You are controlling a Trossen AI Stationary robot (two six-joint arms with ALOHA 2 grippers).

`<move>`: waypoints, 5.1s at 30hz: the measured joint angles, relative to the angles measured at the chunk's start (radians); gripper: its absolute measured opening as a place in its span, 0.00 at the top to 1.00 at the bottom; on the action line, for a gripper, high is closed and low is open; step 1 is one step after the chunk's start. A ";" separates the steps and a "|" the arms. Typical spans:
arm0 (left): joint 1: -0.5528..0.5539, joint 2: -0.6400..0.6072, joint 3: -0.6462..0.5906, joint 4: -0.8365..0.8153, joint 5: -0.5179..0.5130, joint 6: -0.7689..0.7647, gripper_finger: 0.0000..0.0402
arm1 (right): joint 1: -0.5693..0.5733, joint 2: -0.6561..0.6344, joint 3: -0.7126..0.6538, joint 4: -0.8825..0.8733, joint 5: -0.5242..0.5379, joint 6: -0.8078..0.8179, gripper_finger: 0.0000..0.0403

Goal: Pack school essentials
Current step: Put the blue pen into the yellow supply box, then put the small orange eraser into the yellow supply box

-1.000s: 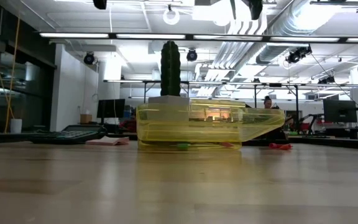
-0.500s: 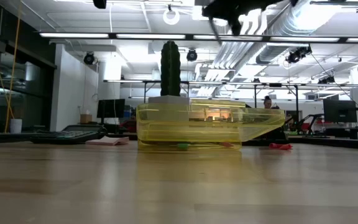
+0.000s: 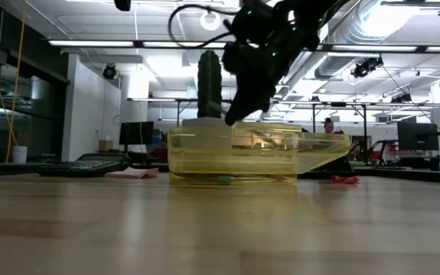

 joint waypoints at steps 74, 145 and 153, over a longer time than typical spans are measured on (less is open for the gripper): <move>0.000 0.000 0.000 -0.016 0.000 0.173 0.65 | 0.032 -0.770 -0.647 0.698 0.095 0.201 0.54; 0.000 0.000 0.000 -0.024 -0.023 0.165 0.65 | -0.040 -0.354 -0.646 -0.095 0.293 0.657 0.98; 0.000 0.000 0.000 -0.039 -0.022 0.165 0.65 | -0.010 -0.578 -0.647 -0.134 0.270 0.645 0.99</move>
